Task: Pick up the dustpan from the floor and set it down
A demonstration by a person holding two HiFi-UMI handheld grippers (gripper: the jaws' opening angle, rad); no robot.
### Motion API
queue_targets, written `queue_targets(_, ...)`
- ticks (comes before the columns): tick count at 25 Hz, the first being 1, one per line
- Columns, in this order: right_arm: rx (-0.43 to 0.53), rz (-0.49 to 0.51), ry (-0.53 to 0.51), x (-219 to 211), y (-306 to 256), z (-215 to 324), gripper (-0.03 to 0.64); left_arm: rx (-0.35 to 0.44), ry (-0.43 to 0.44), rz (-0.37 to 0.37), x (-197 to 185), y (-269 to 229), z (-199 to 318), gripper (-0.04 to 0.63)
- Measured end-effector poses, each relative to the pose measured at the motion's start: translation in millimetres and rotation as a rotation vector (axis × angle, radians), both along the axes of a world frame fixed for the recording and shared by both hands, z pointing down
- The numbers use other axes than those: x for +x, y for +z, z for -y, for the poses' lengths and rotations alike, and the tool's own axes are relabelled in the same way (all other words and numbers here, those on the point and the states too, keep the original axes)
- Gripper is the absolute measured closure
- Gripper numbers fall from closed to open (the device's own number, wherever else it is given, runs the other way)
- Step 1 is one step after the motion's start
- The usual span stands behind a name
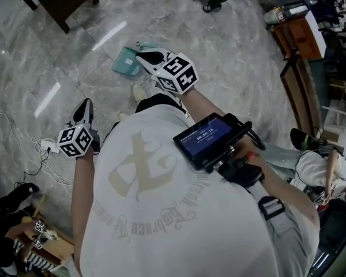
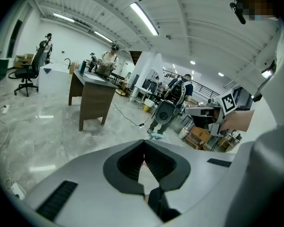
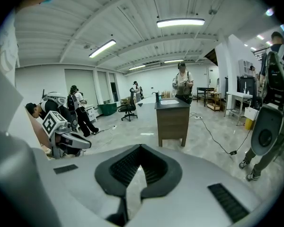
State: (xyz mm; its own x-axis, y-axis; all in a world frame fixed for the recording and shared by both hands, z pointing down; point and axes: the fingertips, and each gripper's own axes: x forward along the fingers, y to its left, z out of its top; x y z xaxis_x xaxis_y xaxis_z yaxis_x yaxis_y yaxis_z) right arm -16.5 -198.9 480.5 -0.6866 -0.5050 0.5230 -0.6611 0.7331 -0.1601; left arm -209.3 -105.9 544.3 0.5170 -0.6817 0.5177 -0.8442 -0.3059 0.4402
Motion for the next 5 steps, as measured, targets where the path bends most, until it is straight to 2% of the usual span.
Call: queue_targets(5, 0.002, 0.0, 0.008, -1.1, 0.1, -1.8, 0.6, 0.0, -0.001, -0.007, -3.7, 0.8, 0.9, 0.583)
